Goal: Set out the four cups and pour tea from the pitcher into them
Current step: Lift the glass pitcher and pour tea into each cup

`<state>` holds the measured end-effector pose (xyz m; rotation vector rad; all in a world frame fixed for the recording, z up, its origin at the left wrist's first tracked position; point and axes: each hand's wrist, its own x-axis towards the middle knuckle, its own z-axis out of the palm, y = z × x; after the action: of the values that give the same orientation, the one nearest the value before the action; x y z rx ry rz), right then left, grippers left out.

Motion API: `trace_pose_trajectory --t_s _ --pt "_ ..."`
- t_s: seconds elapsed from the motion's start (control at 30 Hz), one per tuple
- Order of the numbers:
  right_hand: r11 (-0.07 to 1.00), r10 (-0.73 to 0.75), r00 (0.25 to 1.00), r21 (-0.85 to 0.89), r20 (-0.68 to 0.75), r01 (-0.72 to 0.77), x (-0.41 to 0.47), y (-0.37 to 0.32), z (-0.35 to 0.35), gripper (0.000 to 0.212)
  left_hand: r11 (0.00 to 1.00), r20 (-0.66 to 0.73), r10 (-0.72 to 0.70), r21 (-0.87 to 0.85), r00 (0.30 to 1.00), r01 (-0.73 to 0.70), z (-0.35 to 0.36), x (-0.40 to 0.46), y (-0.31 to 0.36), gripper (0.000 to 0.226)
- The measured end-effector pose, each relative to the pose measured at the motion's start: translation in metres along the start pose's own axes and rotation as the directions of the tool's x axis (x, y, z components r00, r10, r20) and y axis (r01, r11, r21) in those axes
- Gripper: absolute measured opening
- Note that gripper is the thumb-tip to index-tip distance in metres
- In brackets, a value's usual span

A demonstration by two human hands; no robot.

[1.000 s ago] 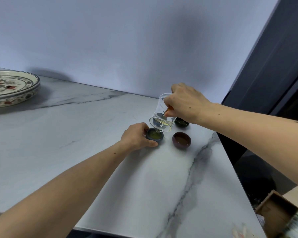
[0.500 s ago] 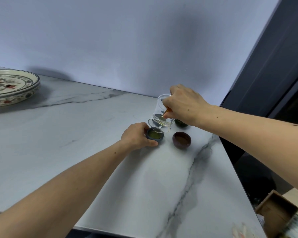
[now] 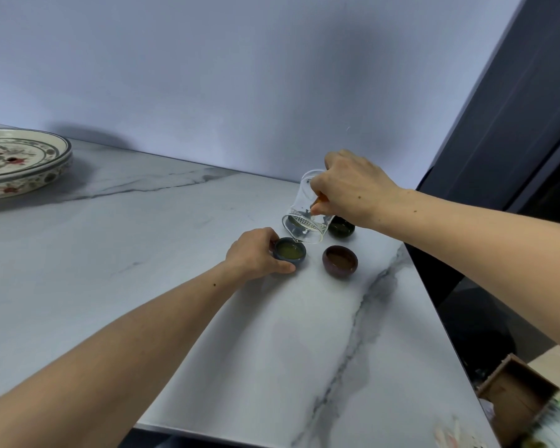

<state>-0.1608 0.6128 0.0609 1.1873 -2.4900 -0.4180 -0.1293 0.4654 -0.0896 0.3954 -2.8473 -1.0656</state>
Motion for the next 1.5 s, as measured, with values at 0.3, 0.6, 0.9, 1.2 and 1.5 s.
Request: trace_pose_trajectory --t_s 0.3,0.6,0.9,1.2,1.5 --pt "1.0 0.004 1.0 0.004 -0.001 -0.004 0.001 0.003 0.002 0.038 1.0 0.001 -0.005 -0.002 1.0 0.005 0.0 -0.001 0.001 0.064" --pt "0.975 0.115 0.993 0.189 0.03 -0.119 0.0 0.014 0.01 0.034 1.0 -0.009 -0.008 0.007 1.0 0.009 -0.001 -0.001 0.002 0.064" --pt "0.815 0.296 0.934 0.458 0.198 -0.355 -0.01 0.038 0.023 0.038 1.0 0.016 -0.024 0.005 1.0 0.024 -0.006 -0.001 0.003 0.07" --pt "0.535 0.448 0.821 0.63 0.353 -0.563 -0.019 0.065 0.031 0.047 0.996 0.031 0.014 0.091 0.999 -0.016 -0.032 -0.002 0.006 0.067" --pt "0.143 0.48 0.762 0.818 0.435 -0.557 0.014 0.069 0.051 0.04 0.91 -0.021 0.109 0.405 0.994 -0.091 -0.069 0.038 0.02 0.055"
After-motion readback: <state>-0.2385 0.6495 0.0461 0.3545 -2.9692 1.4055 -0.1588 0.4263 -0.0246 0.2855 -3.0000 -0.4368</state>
